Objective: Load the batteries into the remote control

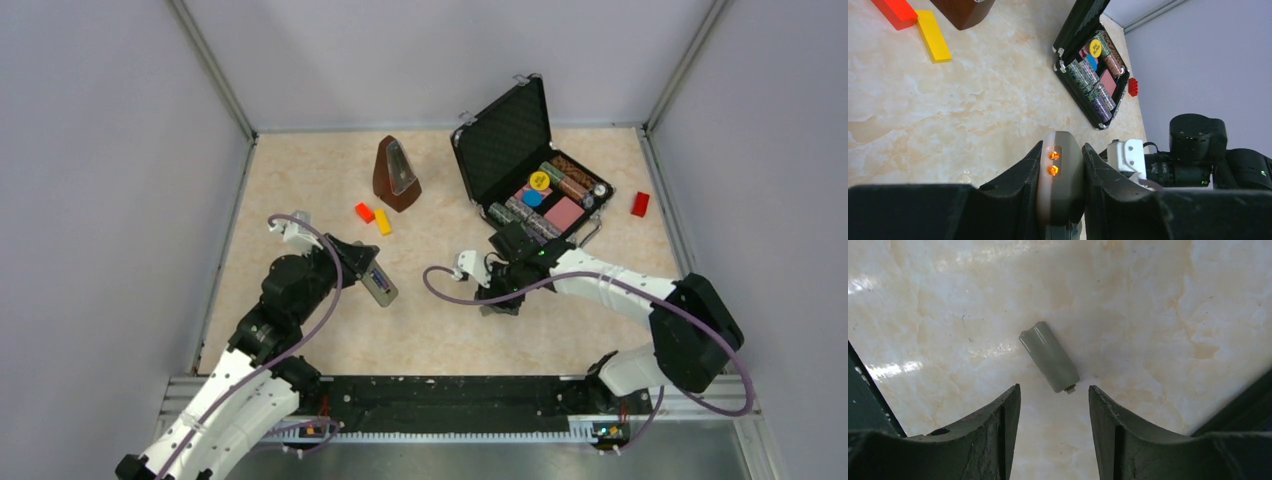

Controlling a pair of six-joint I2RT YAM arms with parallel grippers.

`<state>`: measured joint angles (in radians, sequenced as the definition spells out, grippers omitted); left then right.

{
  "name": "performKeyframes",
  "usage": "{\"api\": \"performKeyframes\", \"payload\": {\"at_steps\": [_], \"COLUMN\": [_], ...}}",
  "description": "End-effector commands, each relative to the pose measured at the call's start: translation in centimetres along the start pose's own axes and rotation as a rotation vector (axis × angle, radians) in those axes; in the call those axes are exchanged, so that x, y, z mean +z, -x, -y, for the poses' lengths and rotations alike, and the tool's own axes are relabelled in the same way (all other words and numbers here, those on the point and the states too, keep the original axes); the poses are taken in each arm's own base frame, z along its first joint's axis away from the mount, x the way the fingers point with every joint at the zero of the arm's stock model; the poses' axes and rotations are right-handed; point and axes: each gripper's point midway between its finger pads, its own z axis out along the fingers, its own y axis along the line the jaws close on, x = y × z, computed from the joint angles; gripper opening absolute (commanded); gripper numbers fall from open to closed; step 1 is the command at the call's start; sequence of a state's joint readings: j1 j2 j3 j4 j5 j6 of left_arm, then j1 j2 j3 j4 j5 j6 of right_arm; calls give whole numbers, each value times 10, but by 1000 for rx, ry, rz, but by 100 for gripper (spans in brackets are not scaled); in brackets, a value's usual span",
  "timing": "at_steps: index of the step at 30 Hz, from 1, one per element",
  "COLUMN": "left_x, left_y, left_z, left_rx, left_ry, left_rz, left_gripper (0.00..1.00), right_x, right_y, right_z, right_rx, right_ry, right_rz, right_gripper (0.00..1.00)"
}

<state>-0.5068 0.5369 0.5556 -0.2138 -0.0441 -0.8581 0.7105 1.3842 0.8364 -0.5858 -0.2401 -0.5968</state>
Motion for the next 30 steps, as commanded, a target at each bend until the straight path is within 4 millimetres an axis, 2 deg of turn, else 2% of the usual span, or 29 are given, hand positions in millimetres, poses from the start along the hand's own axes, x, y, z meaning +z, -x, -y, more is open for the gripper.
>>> {"api": "performKeyframes", "payload": {"at_steps": [1,7,12,18,22,26,30], "left_x": [-8,-8,-13,-14,-12,-10,-9], "left_y": [26,29,41,46,45,44,44], "left_z": [21,18,17,16,15,15,14], "left_rx": [-18,-28,6,33,27,26,26], "left_ry": [-48,-34,-3,14,14,14,19], "left_rz": [80,98,133,144,138,135,132], "left_gripper": [0,0,0,0,0,0,0], "right_x": [2,17,29,36,38,35,28], "right_y": [7,0,-7,-6,-7,-6,1], "right_z": [6,11,12,16,13,9,7], "right_rx": [-188,-234,-259,-273,-273,-268,-253], "right_ry": [57,75,96,86,108,126,117], "right_rz": [-16,-56,-86,-84,-87,-77,-49], "right_gripper": [52,50,49,46,37,14,7]}}
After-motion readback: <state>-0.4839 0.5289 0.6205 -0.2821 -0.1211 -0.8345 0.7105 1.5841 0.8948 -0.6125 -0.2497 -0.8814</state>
